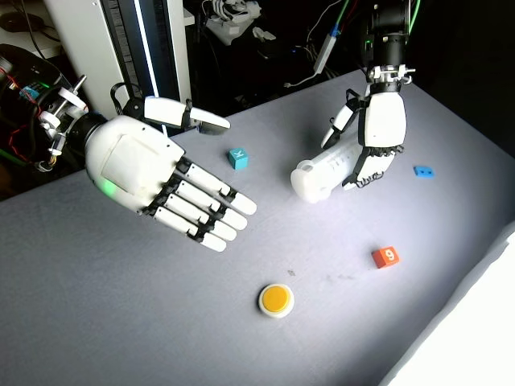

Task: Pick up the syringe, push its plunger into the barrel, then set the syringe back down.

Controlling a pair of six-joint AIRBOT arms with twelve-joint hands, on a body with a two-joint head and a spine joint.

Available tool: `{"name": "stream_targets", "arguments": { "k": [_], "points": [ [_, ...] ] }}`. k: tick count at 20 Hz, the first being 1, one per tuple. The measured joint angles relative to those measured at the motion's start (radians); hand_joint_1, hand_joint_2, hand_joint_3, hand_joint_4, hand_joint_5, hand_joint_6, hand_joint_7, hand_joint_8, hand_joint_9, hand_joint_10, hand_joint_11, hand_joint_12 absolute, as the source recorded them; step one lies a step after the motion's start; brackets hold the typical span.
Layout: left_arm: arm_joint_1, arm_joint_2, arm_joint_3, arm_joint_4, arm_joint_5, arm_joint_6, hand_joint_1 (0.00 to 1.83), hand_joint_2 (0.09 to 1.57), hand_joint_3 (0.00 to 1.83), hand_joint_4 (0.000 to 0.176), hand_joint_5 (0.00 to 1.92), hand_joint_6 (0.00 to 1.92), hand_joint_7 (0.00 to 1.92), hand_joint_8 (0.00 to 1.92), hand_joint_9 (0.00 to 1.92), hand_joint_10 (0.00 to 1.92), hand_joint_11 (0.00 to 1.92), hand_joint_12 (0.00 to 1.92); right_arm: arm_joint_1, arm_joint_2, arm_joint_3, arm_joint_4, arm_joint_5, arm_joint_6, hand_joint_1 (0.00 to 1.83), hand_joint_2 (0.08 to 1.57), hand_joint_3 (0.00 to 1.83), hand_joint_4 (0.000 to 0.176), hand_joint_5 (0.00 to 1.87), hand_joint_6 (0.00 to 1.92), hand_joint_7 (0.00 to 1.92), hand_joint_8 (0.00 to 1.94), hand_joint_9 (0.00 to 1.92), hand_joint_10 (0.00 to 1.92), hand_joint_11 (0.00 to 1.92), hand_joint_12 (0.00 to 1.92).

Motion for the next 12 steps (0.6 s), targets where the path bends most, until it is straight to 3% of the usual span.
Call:
{"name": "stream_targets", "arguments": {
  "k": [6, 7, 8, 11, 12],
  "points": [
    [0.016, -0.026, 0.036, -0.003, -0.012, -0.001, 1.35, 1.20, 0.00, 0.000, 0.73, 1.12, 0.80, 1.37, 0.81, 1.43, 0.65, 1.39, 0.000, -0.005, 0.000, -0.013, -0.005, 0.001, 0.00, 1.14, 0.00, 0.000, 0.00, 0.00, 0.00, 0.00, 0.00, 0.00, 0.00, 0.00],
    [0.017, -0.028, 0.042, 0.000, -0.010, -0.001, 1.21, 1.20, 0.00, 0.000, 0.73, 1.31, 0.88, 1.18, 0.78, 0.96, 0.50, 1.29, 0.000, -0.005, 0.000, -0.013, -0.005, 0.001, 0.00, 1.14, 0.00, 0.000, 0.00, 0.00, 0.00, 0.00, 0.00, 0.00, 0.00, 0.00],
    [0.017, -0.028, 0.045, -0.003, -0.009, -0.002, 1.19, 1.20, 0.00, 0.000, 0.74, 1.33, 0.91, 1.12, 0.83, 0.74, 0.48, 1.26, 0.000, -0.006, 0.000, -0.013, -0.004, 0.001, 0.00, 1.13, 0.00, 0.000, 0.00, 0.00, 0.00, 0.00, 0.00, 0.00, 0.00, 0.00],
    [0.017, -0.028, 0.045, -0.003, -0.010, -0.002, 1.18, 1.19, 0.00, 0.000, 0.74, 1.34, 0.92, 1.11, 0.88, 0.57, 0.47, 1.24, 0.000, -0.010, 0.000, -0.014, -0.004, 0.001, 0.00, 1.13, 0.00, 0.000, 0.00, 0.00, 0.00, 0.00, 0.00, 0.00, 0.00, 0.00],
    [0.017, -0.028, 0.045, -0.003, -0.010, -0.002, 1.05, 1.18, 0.00, 0.000, 0.57, 0.77, 0.74, 0.64, 0.75, 0.49, 0.33, 1.21, 0.000, -0.010, 0.000, -0.016, -0.004, 0.001, 0.00, 1.13, 0.00, 0.000, 0.00, 0.00, 0.00, 0.00, 0.00, 0.00, 0.00, 0.00]
  ]
}}
